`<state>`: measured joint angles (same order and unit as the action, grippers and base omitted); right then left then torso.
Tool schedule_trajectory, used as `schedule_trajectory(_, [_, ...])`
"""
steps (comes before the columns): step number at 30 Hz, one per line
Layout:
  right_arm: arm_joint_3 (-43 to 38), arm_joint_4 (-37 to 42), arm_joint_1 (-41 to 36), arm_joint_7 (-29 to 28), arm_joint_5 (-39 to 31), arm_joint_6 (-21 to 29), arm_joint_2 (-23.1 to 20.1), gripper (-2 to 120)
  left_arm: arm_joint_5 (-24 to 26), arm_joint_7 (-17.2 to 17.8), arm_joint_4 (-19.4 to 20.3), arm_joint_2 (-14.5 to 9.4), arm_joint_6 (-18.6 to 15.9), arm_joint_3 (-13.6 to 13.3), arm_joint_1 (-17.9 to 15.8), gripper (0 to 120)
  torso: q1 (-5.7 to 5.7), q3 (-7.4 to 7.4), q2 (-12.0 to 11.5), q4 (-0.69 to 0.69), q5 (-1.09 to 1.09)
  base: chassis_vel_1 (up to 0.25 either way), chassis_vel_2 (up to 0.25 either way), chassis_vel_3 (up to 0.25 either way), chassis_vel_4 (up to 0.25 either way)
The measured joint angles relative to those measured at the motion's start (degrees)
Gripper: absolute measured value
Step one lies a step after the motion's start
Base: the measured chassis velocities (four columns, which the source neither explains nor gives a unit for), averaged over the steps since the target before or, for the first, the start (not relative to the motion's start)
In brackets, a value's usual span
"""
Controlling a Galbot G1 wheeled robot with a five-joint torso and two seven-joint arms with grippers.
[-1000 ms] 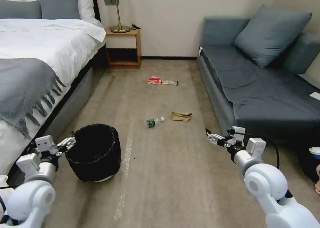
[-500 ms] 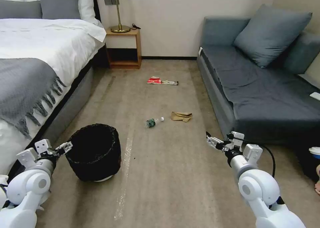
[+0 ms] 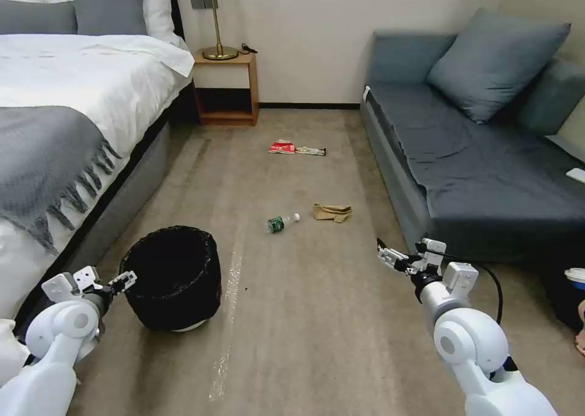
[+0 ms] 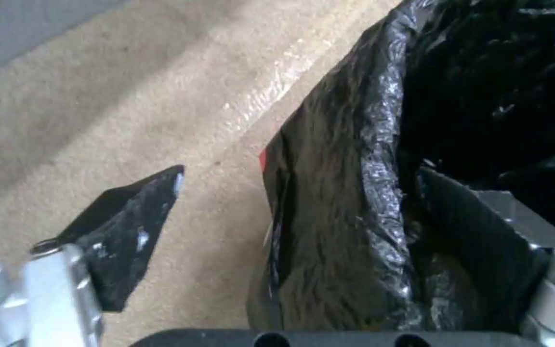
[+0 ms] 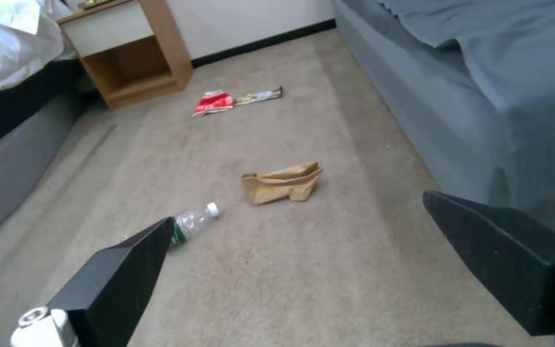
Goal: Pick up the trash bin, then pick up the garbage on the floor and place it into the trash bin.
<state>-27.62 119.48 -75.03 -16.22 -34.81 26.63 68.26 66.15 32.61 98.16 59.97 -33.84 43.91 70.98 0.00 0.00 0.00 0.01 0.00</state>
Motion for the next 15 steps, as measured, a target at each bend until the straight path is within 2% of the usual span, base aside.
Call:
schedule_trajectory(3, [0.21, 0.08, -0.02, 0.12, -0.09, 0.03, -0.6, 100, 1.46, 0.98, -0.03, 0.43, -0.65, -0.34, -0.8, 77, 0.0, 0.0, 0.0, 0.0, 0.01, 0.0, 0.0, 0.0, 0.0])
schedule_trajectory(5, [0.21, 0.17, -0.03, 0.14, -0.13, 0.07, -0.69, 100, 1.91, 1.35, -0.11, 0.49, -0.89, -0.55, -1.13, 76, 0.0, 0.0, 0.0, 0.0, 0.01, 0.0, 0.0, 0.0, 0.0])
schedule_trajectory(9, [0.2, 1.02, -0.22, 0.19, -0.47, 0.59, -0.95, 100, 3.94, 3.75, -1.54, 0.88, -2.38, -2.52, -3.8, 58, 0.0, 0.0, 0.0, -0.02, 0.0, 0.0, 0.0, 0.0, 0.0])
schedule_trajectory(10, [0.2, 1.02, -0.22, 0.19, -0.47, 0.59, -0.95, 100, 3.94, 3.75, -1.54, 0.88, -2.38, -2.52, -3.8, 58, 0.0, 0.0, 0.0, -0.02, 0.0, 0.0, 0.0, 0.0, 0.0])
schedule_trajectory(13, [0.36, 1.26, -0.22, 0.19, -0.53, 1.03, -0.71, 100, 4.88, 4.74, -2.2, 1.03, -3.07, -3.59, -4.94, 43, 0.0, 0.0, 0.0, -0.01, 0.02, 0.0, 0.0, 0.0, 0.0])
schedule_trajectory(15, [0.47, 1.31, -0.21, 0.18, -0.53, 1.15, -0.6, 100, 4.97, 4.81, -2.34, 1.04, -3.17, -3.76, -5.06, 39, 0.0, 0.0, 0.0, 0.0, 0.05, 0.0, 0.0, 0.0, 0.0])
